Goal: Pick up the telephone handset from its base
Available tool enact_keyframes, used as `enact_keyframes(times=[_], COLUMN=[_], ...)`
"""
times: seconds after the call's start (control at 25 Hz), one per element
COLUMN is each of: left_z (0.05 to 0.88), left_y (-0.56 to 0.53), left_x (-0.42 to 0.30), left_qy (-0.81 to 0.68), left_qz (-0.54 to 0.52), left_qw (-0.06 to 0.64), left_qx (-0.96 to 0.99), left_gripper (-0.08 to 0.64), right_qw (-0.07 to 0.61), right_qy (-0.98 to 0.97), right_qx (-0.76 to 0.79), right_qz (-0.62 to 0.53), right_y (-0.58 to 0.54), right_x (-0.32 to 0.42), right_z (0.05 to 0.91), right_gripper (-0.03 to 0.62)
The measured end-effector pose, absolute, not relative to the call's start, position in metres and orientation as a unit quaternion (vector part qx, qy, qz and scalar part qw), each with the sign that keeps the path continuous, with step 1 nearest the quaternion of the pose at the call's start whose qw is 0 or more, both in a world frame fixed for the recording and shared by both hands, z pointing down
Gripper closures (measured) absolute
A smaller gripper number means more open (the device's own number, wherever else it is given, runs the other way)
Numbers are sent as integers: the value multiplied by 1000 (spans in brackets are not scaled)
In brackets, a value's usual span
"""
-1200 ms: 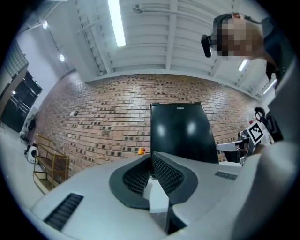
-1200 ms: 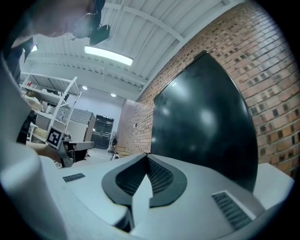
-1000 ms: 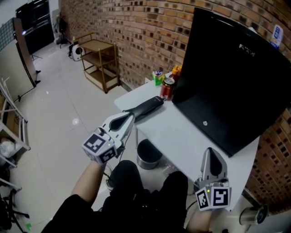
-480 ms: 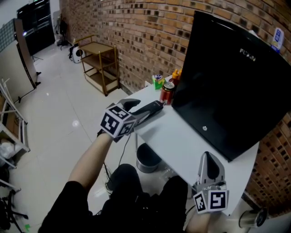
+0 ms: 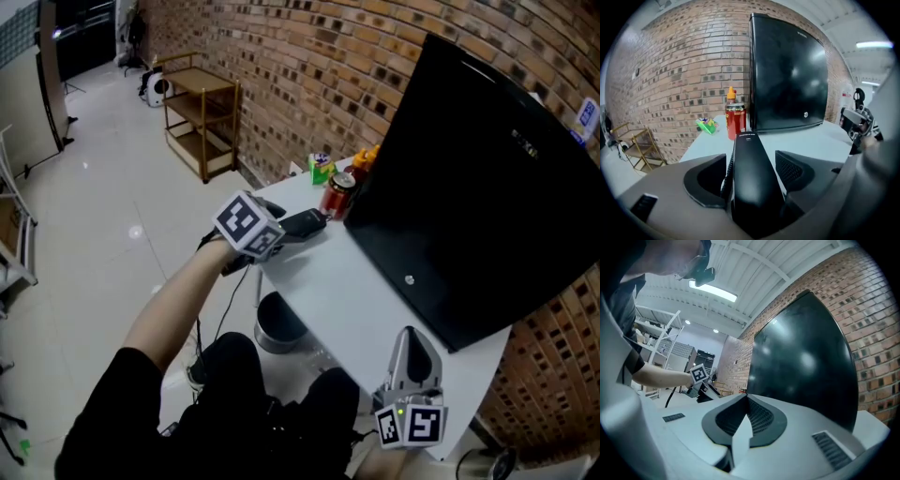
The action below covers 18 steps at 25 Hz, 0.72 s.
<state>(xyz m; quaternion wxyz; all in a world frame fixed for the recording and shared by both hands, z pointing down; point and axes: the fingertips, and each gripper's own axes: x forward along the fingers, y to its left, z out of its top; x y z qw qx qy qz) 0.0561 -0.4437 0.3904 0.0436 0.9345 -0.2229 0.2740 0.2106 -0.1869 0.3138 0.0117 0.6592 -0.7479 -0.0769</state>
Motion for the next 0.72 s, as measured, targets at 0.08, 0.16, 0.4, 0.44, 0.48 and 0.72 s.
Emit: enact_keyframes(times=[0.08,0.16,0.4,0.44,0.48,0.72], left_z=[393,395,402,402,401,385], left_y=[-444,-445,-445,-445,-444,-441], left_x=[61,63,63,62,62,60], left_qy=[-215,-212,-209,-209,-209,-230], left_qz=[280,293,324,324,324,295], left_qw=[55,56,56,59,59,43], left_qx=[934,931,921,921,921,926], left_gripper=[233,233,283,285,285,296], right_qw=[12,10,8,8,7,9], right_qy=[-749,-751,-754,-754,-754,-753], right_qx=[658,656,653,653,653,654], right_qz=[-76,-74,-69,-69,-69,-68], right_y=[-190,-193,-198,-198,-198,-191], right_x=[211,210,209,209,209,207], right_z=[314,317,322,322,321,323], right_gripper=[581,582,583,581,583,583])
